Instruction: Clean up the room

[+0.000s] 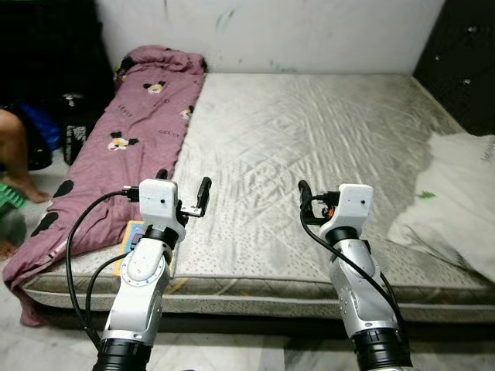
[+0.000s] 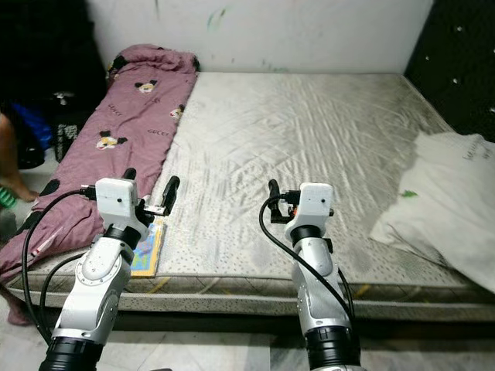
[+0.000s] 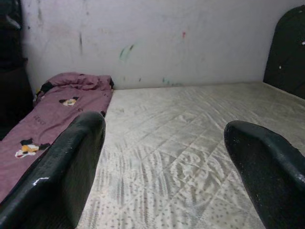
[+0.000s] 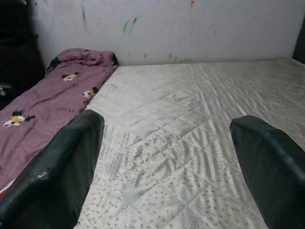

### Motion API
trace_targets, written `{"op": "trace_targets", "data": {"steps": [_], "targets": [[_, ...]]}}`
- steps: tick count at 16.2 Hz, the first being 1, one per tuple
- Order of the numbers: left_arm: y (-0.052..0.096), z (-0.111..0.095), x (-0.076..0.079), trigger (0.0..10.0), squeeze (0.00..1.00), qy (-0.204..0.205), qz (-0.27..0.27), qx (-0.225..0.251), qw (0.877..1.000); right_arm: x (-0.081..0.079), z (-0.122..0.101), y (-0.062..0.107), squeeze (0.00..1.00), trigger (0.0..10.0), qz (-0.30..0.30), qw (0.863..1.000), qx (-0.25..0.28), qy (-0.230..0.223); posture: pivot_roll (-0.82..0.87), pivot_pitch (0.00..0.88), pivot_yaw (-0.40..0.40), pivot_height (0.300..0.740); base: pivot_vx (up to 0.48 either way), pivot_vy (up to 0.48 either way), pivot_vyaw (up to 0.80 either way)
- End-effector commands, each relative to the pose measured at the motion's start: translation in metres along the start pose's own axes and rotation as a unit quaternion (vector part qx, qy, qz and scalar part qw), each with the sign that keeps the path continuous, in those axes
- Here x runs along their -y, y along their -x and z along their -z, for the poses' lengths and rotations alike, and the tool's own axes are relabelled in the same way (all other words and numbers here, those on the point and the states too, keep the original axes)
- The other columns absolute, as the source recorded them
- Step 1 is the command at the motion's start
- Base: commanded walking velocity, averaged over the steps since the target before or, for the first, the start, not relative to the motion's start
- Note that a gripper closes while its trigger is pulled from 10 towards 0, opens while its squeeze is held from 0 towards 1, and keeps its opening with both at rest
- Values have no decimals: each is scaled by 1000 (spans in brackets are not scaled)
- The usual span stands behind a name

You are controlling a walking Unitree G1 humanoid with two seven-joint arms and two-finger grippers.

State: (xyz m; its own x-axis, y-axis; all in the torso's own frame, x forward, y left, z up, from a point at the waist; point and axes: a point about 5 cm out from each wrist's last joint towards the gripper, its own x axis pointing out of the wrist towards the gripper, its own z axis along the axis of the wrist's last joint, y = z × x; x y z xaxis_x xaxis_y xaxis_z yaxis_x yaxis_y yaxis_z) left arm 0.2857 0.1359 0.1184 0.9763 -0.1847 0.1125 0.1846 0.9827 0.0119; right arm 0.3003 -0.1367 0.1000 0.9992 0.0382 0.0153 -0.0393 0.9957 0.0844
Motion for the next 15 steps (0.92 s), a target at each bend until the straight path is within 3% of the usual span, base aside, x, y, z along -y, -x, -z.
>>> {"op": "trace_targets", "data": {"steps": [1,5,9,15], "targets": [[-1,-3,-1,10000,0,0,0,3,1000,-3,-5,-3,0,10000,-3,1000,8,1,-2,0,21,740,480,0,0],[-2,-4,1,10000,0,5,1,3,1000,-1,-6,-2,0,10000,1,1000,10,6,-5,0,17,740,432,0,0],[-2,1,-4,10000,0,4,-28,-17,999,2,-6,-2,0,10000,4,1000,8,8,0,0,13,740,0,0,0],[-3,0,-2,10000,0,-13,-27,-17,999,5,-6,-2,0,10000,7,1000,9,7,-2,0,9,740,0,0,0]]}}
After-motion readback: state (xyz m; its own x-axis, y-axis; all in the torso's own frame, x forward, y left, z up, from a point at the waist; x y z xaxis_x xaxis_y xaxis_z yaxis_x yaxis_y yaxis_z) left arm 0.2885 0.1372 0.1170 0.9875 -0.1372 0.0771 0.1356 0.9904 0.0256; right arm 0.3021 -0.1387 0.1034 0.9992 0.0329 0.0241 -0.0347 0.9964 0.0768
